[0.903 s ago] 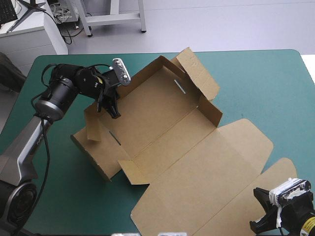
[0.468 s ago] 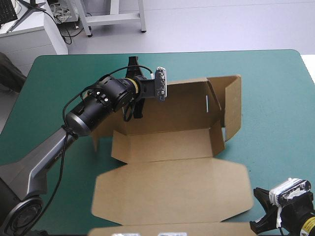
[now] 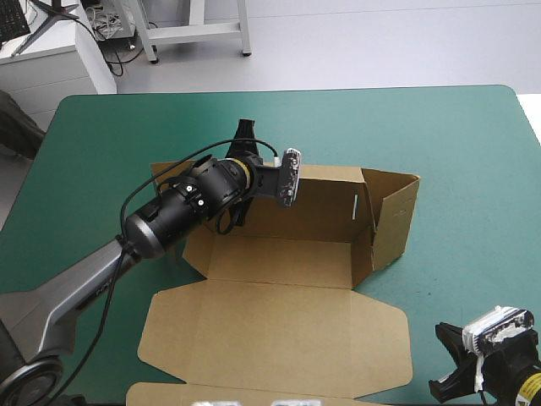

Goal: Fold the box

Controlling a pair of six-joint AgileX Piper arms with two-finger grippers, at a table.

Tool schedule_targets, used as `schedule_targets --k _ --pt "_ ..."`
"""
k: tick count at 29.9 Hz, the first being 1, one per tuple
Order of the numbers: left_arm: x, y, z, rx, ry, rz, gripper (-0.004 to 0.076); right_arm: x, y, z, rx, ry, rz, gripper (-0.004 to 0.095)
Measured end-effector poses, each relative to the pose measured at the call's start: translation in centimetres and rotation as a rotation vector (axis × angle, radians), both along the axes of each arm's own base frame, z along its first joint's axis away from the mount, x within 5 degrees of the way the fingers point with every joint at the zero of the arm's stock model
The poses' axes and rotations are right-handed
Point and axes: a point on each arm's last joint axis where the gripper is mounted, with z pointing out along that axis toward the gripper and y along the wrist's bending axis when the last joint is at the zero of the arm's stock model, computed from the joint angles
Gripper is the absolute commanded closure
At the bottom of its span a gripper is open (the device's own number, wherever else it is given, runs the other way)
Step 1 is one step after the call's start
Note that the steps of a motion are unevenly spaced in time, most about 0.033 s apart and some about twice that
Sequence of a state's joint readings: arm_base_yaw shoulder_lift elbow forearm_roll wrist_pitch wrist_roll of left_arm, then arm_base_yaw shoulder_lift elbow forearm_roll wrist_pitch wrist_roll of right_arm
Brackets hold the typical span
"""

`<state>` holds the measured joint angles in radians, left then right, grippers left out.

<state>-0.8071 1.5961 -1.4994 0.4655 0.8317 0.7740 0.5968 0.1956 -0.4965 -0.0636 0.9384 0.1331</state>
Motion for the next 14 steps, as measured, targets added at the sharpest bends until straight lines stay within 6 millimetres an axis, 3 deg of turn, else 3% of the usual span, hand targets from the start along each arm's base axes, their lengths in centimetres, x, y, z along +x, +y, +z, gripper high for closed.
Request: schedule_targets --k 14 --pt "-4.3 3.6 -4.5 -0.099 -0.238 -0.147 0.0734 0.0 0.0 0.0 0.0 0.0 0.0 0.0922"
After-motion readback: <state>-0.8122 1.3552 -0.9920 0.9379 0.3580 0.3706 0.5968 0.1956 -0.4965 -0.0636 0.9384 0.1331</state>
